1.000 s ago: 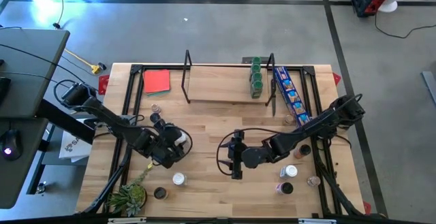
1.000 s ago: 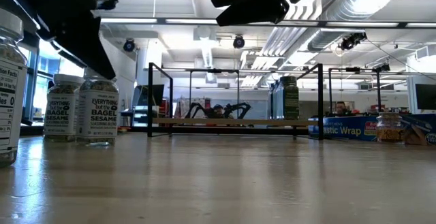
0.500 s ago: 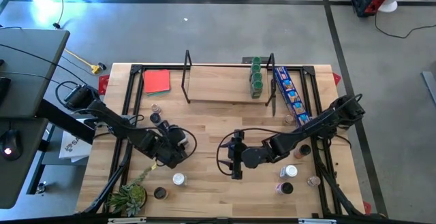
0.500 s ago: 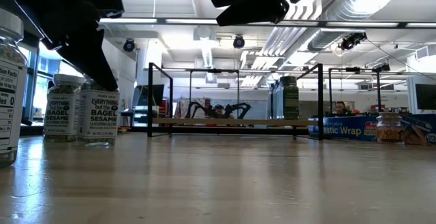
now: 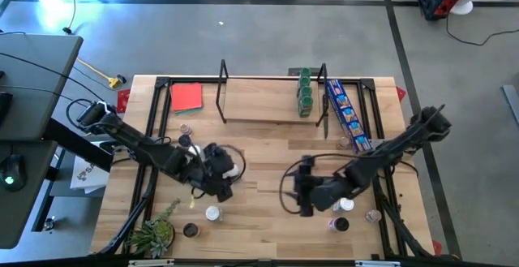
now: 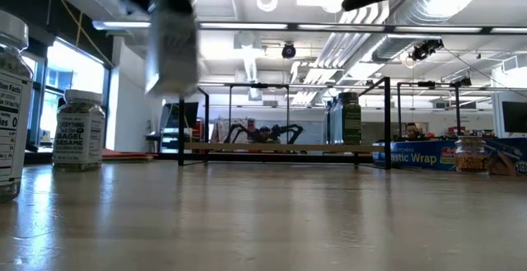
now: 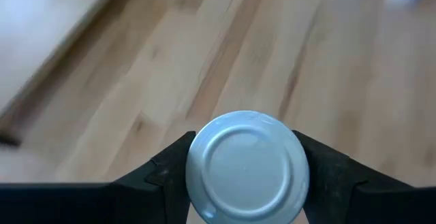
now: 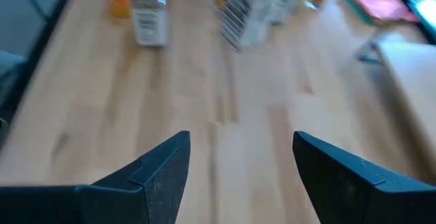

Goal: Shelf spices
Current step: Put the middle left white seasoning bottle on the shelf

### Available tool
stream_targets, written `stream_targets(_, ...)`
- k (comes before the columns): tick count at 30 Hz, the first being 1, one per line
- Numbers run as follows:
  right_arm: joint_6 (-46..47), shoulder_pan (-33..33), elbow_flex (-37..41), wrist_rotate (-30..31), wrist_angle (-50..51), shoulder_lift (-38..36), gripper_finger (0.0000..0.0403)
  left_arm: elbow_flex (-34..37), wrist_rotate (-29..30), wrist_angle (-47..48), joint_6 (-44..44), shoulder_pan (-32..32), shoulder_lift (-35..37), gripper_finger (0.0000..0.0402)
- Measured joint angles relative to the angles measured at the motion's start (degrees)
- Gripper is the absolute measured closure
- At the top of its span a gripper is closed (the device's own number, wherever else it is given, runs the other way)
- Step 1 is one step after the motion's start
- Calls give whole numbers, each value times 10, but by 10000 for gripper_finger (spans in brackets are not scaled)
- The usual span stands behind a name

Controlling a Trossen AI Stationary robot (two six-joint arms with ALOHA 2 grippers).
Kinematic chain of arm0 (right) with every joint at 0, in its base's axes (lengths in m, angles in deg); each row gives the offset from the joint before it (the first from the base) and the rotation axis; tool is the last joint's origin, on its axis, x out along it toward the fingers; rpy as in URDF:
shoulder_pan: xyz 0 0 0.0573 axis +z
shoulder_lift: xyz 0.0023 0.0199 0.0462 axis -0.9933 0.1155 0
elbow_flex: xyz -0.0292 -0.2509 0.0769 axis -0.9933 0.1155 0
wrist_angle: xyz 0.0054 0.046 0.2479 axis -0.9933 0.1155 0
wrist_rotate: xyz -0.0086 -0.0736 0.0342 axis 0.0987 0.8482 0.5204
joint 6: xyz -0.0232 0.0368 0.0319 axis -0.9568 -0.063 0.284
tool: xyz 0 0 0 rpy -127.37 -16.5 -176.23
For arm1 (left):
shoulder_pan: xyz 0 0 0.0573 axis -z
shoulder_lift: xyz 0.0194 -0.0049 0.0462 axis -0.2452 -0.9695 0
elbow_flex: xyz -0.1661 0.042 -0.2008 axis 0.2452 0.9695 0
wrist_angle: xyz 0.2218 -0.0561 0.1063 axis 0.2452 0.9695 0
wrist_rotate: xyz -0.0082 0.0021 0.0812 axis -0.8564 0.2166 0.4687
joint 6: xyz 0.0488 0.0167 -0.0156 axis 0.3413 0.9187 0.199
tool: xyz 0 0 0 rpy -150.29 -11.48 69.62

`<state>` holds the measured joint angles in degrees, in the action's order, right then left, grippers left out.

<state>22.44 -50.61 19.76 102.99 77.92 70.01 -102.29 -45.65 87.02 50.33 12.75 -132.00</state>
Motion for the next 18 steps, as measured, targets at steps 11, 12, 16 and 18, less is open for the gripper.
stream_targets(11,165,115,0,227,151,-93,148,-165,-162,-50,325,-201,-25,205)
stream_targets(12,167,122,0,238,152,-92,148,-181,-195,-52,350,-230,-37,205)
stream_targets(16,185,139,-1,246,155,-90,148,-253,-312,-37,464,-337,-102,205)
stream_targets(18,217,142,-1,246,159,-89,148,-291,-353,-18,517,-380,-140,205)
